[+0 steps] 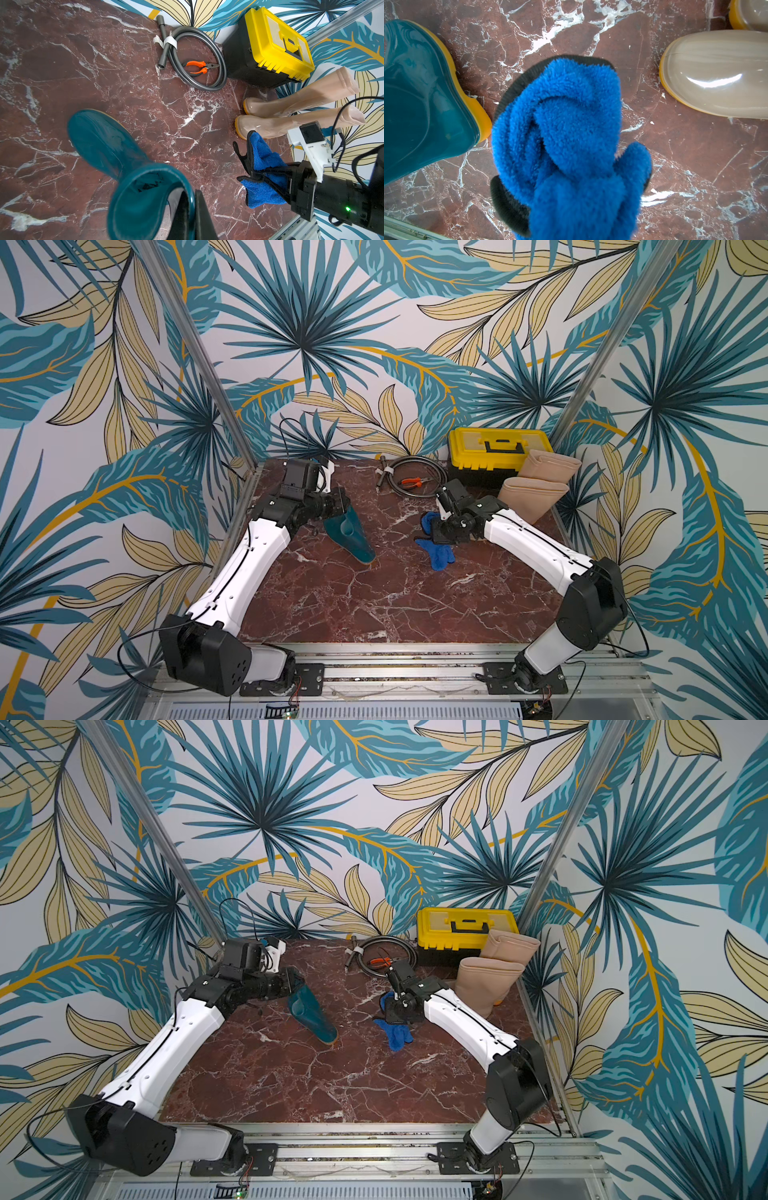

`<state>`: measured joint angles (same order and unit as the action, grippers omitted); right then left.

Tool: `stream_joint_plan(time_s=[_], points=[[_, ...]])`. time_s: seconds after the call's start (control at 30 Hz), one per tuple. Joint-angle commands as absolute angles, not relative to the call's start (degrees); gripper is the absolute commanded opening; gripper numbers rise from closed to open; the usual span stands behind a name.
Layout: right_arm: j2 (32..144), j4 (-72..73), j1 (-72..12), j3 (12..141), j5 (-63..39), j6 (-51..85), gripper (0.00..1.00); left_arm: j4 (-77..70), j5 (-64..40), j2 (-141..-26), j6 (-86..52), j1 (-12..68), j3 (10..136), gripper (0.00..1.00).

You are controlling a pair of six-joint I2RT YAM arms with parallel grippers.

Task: Wipe the rubber boots with a cloth
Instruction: Place the rubber boot at the center of the board.

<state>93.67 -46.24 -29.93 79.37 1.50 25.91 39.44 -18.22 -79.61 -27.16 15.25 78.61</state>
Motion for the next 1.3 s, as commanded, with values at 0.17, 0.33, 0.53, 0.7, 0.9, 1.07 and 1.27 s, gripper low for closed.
stream_joint_plan(time_s=[0.17,0.33,0.53,0.7,0.9,1.07,1.27], points=[[93.6,-45.5,-29.7,77.0,2.4,25.5,0.00,37.1,-18.4,-84.9,-27.6,18.6,81.3,0.00],[93.5,-45.3,-29.5,76.7,2.4,25.4,0.00,37.1,-18.5,-87.4,-27.3,20.7,82.5,0.00],[93.8,-45.1,-29.4,76.7,2.2,25.4,0.00,37.1,-18.6,-89.2,-27.2,22.1,83.2,0.00],[93.7,-45.3,-29.2,76.8,2.4,25.3,0.00,37.1,-18.7,-90.3,-27.7,22.3,84.2,0.00],[93.6,-45.3,-29.2,76.6,2.4,25.5,0.00,37.1,-18.9,-92.1,-27.8,23.1,86.9,0.00],[92.0,-45.1,-28.7,75.4,3.6,25.9,0.00,37.1,-19.5,-94.8,-27.2,26.0,87.5,0.00],[87.8,-45.0,-26.3,71.7,5.7,26.6,0.00,37.1,-19.2,-99.5,-27.7,31.3,87.8,0.00]])
